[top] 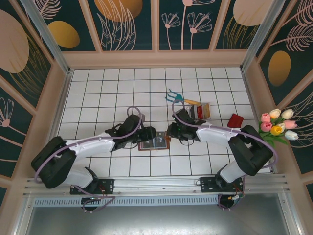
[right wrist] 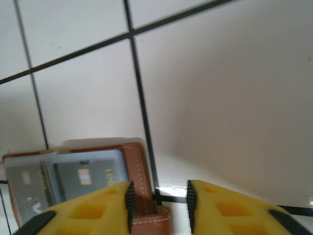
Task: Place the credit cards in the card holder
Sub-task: Insert the credit card into the card slot, then close the card holder at the center of the table.
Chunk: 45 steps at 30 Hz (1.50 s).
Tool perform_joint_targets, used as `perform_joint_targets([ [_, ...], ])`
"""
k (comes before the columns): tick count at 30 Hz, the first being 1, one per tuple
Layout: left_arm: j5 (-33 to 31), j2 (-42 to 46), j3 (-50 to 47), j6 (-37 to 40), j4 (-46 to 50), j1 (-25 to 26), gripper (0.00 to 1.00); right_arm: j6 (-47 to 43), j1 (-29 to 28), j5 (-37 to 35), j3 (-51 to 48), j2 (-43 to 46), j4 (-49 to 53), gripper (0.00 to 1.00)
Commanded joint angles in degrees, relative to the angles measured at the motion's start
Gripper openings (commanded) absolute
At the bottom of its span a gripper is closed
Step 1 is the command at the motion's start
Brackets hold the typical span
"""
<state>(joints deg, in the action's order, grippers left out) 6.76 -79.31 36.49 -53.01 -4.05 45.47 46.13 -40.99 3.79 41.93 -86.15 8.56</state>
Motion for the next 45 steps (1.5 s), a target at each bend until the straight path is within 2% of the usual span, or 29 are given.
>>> perform_joint_targets([
  [1,-7.3,2.7,1.0,3.5,10.1,-0.8,0.61,-2.3,-1.4,-2.0,2.8,1.7,4.2,0.44],
  [4,-4.8,3.8,-2.0,3.2,9.0,-4.1,0.68,-2.8,-3.2,-2.5,4.7,0.1,6.1,0.50],
  [7,1.0,3.2,-5.0,2.6,4.4,-7.4,0.73,-2.5,-5.5,-4.4,7.2,-2.5,9.6,0.54],
  [16,8.0,-3.0,-6.4,1.6,-2.4,-9.5,0.72,-0.6,-9.1,-13.2,13.5,-10.1,19.0,0.55],
  [19,9.4,-3.9,-6.6,1.8,-3.5,-9.5,0.70,-0.6,-9.5,-13.6,13.9,-10.1,19.7,0.50],
  [23,11.7,-4.3,-6.5,2.2,-4.5,-9.5,0.62,-0.6,-9.5,-12.3,12.7,-9.0,18.1,0.32],
  [29,14.6,-5.2,-5.9,2.1,-6.1,-9.5,0.57,-0.5,-9.5,-10.5,11.2,-8.8,15.2,0.17],
  [33,15.1,-5.1,-6.5,0.7,-7.9,-9.5,0.52,-0.5,-9.4,-9.9,10.9,-9.1,14.5,0.12],
  [41,17.2,-2.8,-7.1,-0.7,-11.2,-9.5,0.33,0.1,-9.5,-9.7,10.2,-8.8,13.1,0.08],
  [45,18.9,-3.3,-7.1,-0.3,-11.4,-9.5,0.18,0.4,-9.4,-9.7,9.9,-8.5,12.7,0.06],
])
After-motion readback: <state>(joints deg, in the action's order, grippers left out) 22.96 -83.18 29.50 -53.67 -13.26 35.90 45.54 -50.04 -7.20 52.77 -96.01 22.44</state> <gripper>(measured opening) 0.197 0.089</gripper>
